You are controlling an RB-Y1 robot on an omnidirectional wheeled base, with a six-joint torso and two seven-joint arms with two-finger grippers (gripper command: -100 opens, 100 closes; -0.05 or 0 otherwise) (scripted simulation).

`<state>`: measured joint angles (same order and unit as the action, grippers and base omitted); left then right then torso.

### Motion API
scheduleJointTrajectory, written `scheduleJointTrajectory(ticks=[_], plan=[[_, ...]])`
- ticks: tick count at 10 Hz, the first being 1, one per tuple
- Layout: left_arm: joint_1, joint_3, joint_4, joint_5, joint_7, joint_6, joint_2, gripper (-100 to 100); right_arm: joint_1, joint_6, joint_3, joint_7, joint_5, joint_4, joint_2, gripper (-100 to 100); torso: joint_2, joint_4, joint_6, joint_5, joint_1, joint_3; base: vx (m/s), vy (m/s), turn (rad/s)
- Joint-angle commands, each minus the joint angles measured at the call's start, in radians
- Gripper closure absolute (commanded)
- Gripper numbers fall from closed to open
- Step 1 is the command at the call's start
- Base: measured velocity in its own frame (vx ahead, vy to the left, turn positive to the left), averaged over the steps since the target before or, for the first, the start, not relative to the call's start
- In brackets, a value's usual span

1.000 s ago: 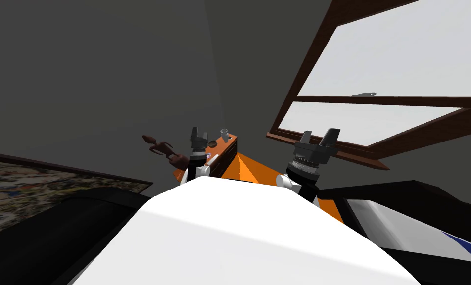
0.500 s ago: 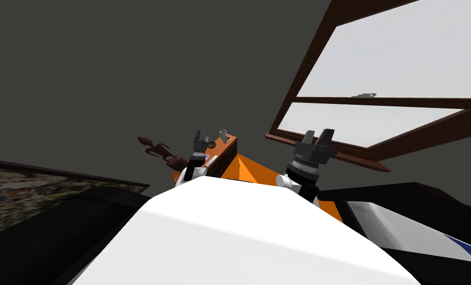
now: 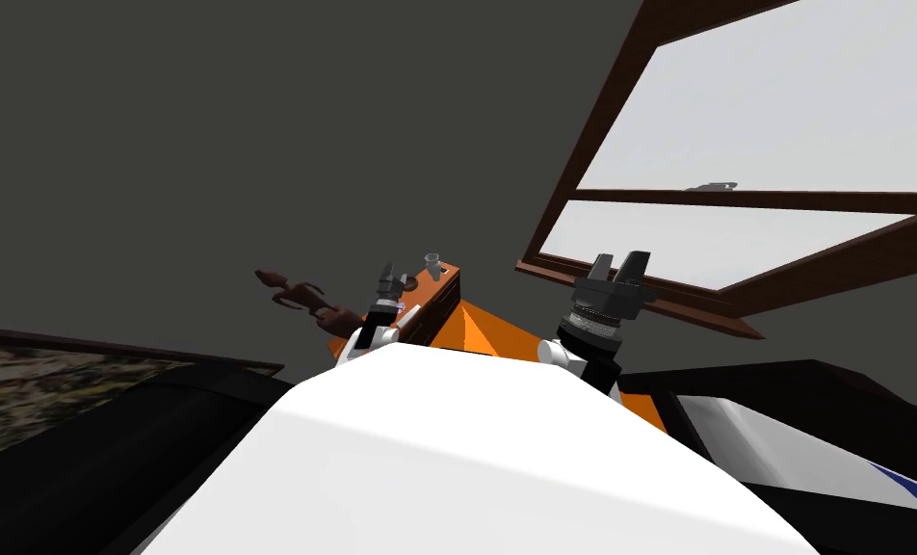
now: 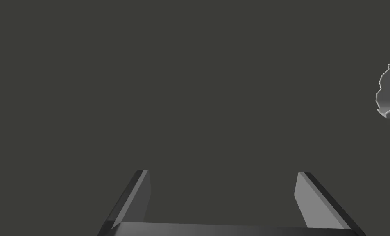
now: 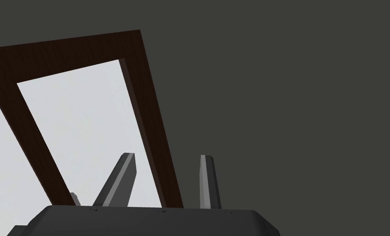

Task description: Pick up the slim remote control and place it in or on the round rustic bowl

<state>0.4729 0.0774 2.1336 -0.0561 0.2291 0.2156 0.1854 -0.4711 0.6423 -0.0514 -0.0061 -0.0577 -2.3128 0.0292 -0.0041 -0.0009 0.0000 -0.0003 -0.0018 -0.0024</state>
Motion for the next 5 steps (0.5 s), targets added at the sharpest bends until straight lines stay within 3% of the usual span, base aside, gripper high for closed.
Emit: scheduleJointTrajectory(ticks=[1, 4, 5], plan=[[0.014, 0.006, -0.01, -0.012, 0.023, -0.03, 0.008, -100, 0.0, 0.0, 0.0, 0.0, 0.0, 0.0, 0.0, 0, 0.0, 0.0, 0.0, 0.0, 0.0, 0.0, 0.06, -0.029, -0.003], [0.026, 0.03, -0.062, -0.054, 0.091, -0.116, 0.026, -100, 0.0, 0.0, 0.0, 0.0, 0.0, 0.0, 0.0, 0, 0.001, 0.0, 0.0, 0.0, 0.0, 0.0, 0.048, -0.031, -0.008], [0.026, 0.03, -0.062, -0.054, 0.091, -0.116, 0.026, -100, 0.0, 0.0, 0.0, 0.0, 0.0, 0.0, 0.0, 0, 0.001, 0.0, 0.0, 0.0, 0.0, 0.001, 0.039, -0.022, -0.002]])
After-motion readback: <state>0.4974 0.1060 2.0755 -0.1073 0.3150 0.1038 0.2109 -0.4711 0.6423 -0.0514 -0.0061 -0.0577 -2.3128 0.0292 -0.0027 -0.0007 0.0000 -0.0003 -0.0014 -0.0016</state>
